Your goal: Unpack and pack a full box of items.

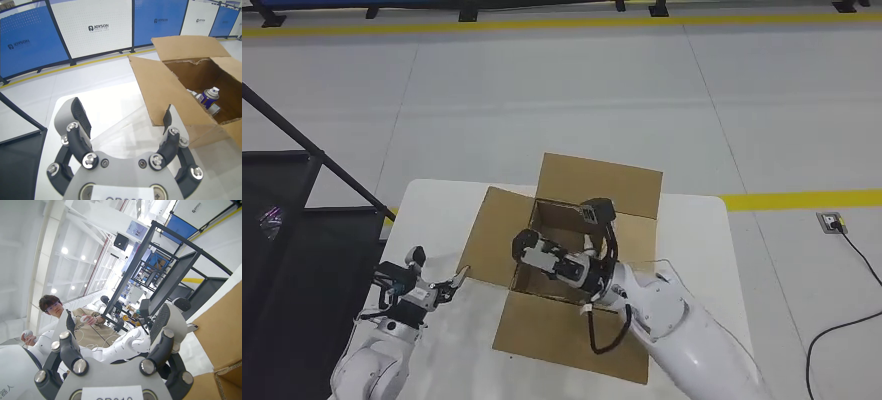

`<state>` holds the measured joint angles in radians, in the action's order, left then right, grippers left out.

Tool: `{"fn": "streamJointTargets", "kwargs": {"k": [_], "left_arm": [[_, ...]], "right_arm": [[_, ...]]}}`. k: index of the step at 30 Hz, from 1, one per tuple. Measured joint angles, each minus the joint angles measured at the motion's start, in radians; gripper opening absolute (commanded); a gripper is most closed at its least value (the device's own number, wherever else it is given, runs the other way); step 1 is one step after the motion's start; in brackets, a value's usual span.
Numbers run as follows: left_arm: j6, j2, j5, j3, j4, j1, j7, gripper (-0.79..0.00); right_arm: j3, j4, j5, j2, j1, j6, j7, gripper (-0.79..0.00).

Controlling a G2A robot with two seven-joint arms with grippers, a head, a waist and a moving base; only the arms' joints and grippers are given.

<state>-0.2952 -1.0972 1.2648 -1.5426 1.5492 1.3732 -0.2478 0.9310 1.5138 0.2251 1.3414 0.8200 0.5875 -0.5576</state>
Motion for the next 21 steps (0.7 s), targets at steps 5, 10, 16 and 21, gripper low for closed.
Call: {"fn": "streamJointTargets", "kwargs": {"k": [5,10,16,21], "left_arm": [[-0.029,0.000,0.009,0.004,-0.053,-0.019,0.019,0.000],[-0.055,0.003,0.039,0.005,-0.074,-0.027,0.026,0.000],[-0.069,0.008,0.061,-0.019,-0.042,-0.014,0.013,0.000],[-0.058,0.014,0.063,-0.083,0.085,0.031,-0.010,0.000]], "right_arm": [[0.131,0.213,-0.094,-0.041,0.196,0.029,-0.013,0.000],[0.209,0.319,-0.163,-0.059,0.323,0.027,0.011,0.000],[0.205,0.315,-0.159,-0.058,0.313,0.027,0.010,0.000],[0.214,0.326,-0.140,-0.061,0.329,0.048,0.010,0.000]]}}
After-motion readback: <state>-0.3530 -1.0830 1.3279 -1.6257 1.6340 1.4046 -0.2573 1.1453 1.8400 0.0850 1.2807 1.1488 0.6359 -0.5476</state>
